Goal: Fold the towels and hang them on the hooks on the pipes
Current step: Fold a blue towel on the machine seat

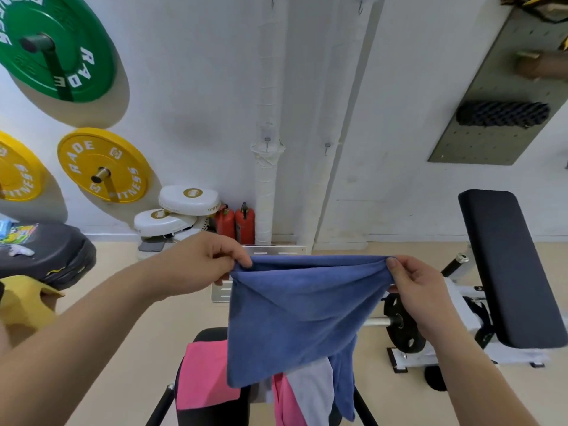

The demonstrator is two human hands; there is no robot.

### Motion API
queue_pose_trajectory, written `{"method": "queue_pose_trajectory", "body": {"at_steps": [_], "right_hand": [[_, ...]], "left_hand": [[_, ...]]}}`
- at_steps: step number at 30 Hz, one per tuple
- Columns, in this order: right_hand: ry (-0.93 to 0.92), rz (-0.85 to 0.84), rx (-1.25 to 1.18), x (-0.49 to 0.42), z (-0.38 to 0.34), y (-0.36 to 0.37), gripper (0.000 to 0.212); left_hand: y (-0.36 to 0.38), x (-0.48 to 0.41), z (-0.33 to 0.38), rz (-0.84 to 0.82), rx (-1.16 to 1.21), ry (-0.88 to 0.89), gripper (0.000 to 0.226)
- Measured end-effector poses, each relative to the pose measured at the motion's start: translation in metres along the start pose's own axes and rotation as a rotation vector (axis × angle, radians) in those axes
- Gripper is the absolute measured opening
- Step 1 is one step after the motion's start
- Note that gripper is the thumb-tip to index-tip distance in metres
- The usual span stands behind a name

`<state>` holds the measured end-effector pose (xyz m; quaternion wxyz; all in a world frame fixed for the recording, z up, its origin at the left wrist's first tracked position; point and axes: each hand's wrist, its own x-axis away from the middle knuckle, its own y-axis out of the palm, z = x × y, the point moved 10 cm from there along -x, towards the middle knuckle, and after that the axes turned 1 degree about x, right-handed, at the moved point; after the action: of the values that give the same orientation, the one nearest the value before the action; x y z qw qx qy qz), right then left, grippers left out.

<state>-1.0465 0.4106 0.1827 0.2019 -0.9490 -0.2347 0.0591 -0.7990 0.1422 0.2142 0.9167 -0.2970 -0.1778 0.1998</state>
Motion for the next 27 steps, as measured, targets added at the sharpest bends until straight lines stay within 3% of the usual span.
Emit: {"method": "queue_pose_trajectory", "body": {"at_steps": [5, 7, 12, 16, 18, 23, 27], "right_hand": [[0.056, 0.033, -0.011, -0.009, 0.012, 0.003, 0.022], [0.071, 0.058, -0.024, -0.013, 0.015, -0.001, 0.022], [0.093, 0.062, -0.075, -0.015, 0.016, -0.004, 0.022], [0.09, 0.033, -0.107, -0.016, 0.015, 0.004, 0.027], [0.047, 0.057, -0.129, -0.016, 0.007, 0.005, 0.028], [-0.112, 0.124, 0.035, -0.008, -0.025, 0.004, 0.023], [-0.16, 0.149, 0.048, -0.005, -0.032, 0.007, 0.021]], "left_hand": [[0.013, -0.001, 0.007, 0.072, -0.391, 0.167, 0.017], [0.014, 0.003, 0.008, 0.097, -0.451, 0.213, 0.019], [-0.012, 0.012, 0.021, 0.207, 0.127, 0.241, 0.015], [-0.031, 0.012, 0.014, 0.42, -0.023, 0.151, 0.019], [-0.04, 0.012, 0.007, 0.476, 0.133, 0.113, 0.023], [-0.03, 0.008, -0.012, 0.34, 0.073, 0.025, 0.014], [-0.022, 0.012, -0.028, 0.257, 0.389, -0.02, 0.021]]}}
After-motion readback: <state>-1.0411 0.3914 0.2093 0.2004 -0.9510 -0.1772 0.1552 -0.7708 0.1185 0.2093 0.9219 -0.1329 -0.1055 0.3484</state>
